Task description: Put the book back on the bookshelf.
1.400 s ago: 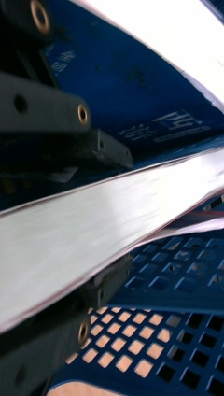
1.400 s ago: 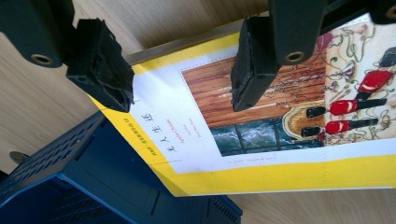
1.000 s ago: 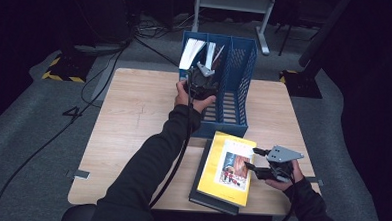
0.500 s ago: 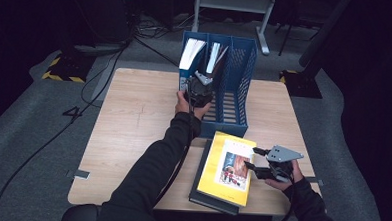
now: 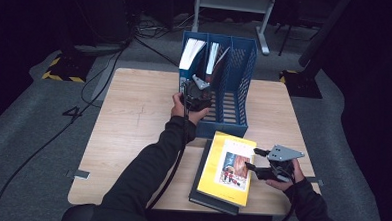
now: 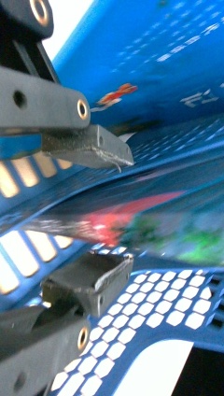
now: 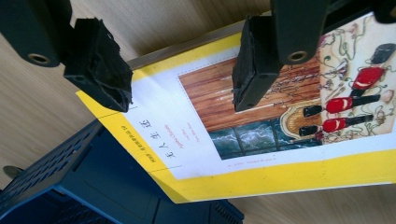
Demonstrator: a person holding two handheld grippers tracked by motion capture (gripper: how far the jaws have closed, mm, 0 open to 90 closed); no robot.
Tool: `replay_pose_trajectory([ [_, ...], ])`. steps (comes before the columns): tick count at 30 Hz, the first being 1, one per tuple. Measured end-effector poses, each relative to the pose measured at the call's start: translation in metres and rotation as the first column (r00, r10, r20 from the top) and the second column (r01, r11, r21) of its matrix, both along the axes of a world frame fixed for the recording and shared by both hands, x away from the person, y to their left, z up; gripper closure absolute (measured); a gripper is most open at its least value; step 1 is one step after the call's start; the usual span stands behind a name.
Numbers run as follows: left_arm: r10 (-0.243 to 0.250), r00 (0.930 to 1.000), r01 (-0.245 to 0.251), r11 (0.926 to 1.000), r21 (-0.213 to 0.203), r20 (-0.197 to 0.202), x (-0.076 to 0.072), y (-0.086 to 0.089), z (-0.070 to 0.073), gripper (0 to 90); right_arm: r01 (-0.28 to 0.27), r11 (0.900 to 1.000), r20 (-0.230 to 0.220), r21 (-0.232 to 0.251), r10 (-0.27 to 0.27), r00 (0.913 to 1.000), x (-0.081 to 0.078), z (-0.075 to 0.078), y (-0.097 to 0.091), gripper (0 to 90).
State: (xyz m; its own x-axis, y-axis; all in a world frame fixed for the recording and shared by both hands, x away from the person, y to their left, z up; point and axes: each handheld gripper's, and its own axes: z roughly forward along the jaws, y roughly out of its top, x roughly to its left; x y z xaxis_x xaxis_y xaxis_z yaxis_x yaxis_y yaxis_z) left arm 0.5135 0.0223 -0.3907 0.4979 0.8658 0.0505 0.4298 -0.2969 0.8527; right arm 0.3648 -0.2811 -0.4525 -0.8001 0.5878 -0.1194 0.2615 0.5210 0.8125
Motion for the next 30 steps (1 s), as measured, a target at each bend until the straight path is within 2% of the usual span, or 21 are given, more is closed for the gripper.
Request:
replay_pose_trajectory([
  [1,-0.020,0.9998,0.020,0.9998,0.003,0.003,-0.004,0.002,0.000,43.2,0.000,1.0000,0.000,0.000,0.000,1.0000,0.000,0.000,0.000,37.7],
  [3,-0.075,0.9971,0.075,0.9969,0.023,0.008,-0.019,0.011,0.000,41.0,-0.004,1.0000,-0.043,0.008,0.005,0.9991,-0.003,-0.001,0.000,36.2],
  [4,-0.075,0.9971,0.075,0.9969,0.023,0.008,-0.019,0.011,0.000,40.7,-0.004,1.0000,-0.043,0.008,0.005,0.9991,-0.003,-0.001,0.000,36.2],
  [6,-0.109,0.9939,0.108,0.9931,0.046,0.019,-0.030,0.018,0.000,40.4,0.006,0.9997,-0.069,0.023,-0.004,0.9976,-0.004,-0.001,-0.001,34.3],
  [7,-0.140,0.9900,0.139,0.9896,0.034,0.015,-0.040,0.024,-0.001,39.3,0.016,0.9995,-0.085,0.026,-0.013,0.9963,-0.005,-0.002,-0.001,30.4],
  [8,-0.140,0.9900,0.139,0.9896,0.034,0.015,-0.040,0.024,-0.001,39.0,0.022,0.9993,-0.093,0.029,-0.019,0.9954,-0.005,-0.002,-0.001,29.3],
  [9,-0.174,0.9846,0.174,0.9845,0.021,0.008,-0.050,0.030,-0.004,38.4,0.028,0.9990,-0.104,0.034,-0.024,0.9942,-0.005,-0.002,-0.001,28.7],
  [10,-0.174,0.9846,0.174,0.9845,0.021,0.008,-0.050,0.030,-0.004,37.8,0.033,0.9988,-0.117,0.037,-0.028,0.9927,-0.005,-0.002,-0.001,28.2],
  [11,-0.215,0.9767,0.214,0.9766,0.016,0.003,-0.060,0.037,-0.007,37.1,0.039,0.9985,-0.130,0.037,-0.034,0.9910,-0.004,-0.002,-0.001,27.4],
  [12,-0.232,0.9726,0.232,0.9725,0.016,0.002,-0.065,0.039,-0.009,36.8,0.041,0.9982,-0.148,0.044,-0.034,0.9884,-0.004,-0.003,-0.001,26.5],
  [13,-0.232,0.9726,0.232,0.9725,0.016,0.002,-0.065,0.039,-0.009,36.5,0.041,0.9982,-0.148,0.044,-0.034,0.9884,-0.004,-0.003,-0.001,26.5],
  [14,-0.256,0.9667,0.256,0.9666,0.013,-0.004,-0.069,0.042,-0.012,36.5,0.041,0.9980,-0.165,0.049,-0.032,0.9857,-0.004,-0.003,-0.001,25.0],
  [15,-0.296,0.9551,0.296,0.9545,0.034,-0.007,-0.077,0.045,-0.017,34.4,0.050,0.9976,-0.192,0.047,-0.040,0.9805,-0.002,-0.004,0.000,21.3],
  [16,-0.296,0.9551,0.296,0.9545,0.034,-0.007,-0.077,0.045,-0.017,34.1,0.050,0.9976,-0.192,0.047,-0.040,0.9805,-0.002,-0.004,0.000,21.3],
  [18,-0.332,0.9432,0.332,0.9417,0.053,-0.021,-0.085,0.048,-0.025,33.0,0.072,0.9960,-0.237,0.053,-0.058,0.9698,0.004,-0.006,0.000,15.9],
  [22,-0.391,0.9202,0.392,0.9183,0.059,-0.020,-0.099,0.049,-0.039,32.4,0.089,0.9931,-0.304,0.076,-0.062,0.9508,0.009,-0.009,-0.003,14.2],
  [23,-0.439,0.8980,0.440,0.8962,0.057,-0.023,-0.107,0.047,-0.046,32.4,0.091,0.9930,-0.314,0.076,-0.063,0.9472,0.011,-0.009,-0.003,13.1],
  [24,-0.463,0.8860,0.464,0.8842,0.057,-0.033,-0.110,0.045,-0.049,32.4,0.095,0.9927,-0.344,0.074,-0.064,0.9369,0.014,-0.010,-0.003,11.6],
  [26,-0.471,0.8809,0.473,0.8757,0.096,-0.047,-0.115,0.038,-0.052,32.3,0.103,0.9915,-0.389,0.079,-0.065,0.9190,0.018,-0.011,-0.004,9.4],
  [28,-0.496,0.8661,0.500,0.8620,0.085,-0.065,-0.117,0.034,-0.056,32.2,0.100,0.9917,-0.400,0.082,-0.059,0.9148,0.020,-0.012,-0.005,8.7],
  [30,-0.499,0.8629,0.505,0.8580,0.094,-0.078,-0.118,0.032,-0.061,32.2,0.085,0.9924,-0.412,0.089,-0.041,0.9105,0.021,-0.013,-0.004,8.7],
])
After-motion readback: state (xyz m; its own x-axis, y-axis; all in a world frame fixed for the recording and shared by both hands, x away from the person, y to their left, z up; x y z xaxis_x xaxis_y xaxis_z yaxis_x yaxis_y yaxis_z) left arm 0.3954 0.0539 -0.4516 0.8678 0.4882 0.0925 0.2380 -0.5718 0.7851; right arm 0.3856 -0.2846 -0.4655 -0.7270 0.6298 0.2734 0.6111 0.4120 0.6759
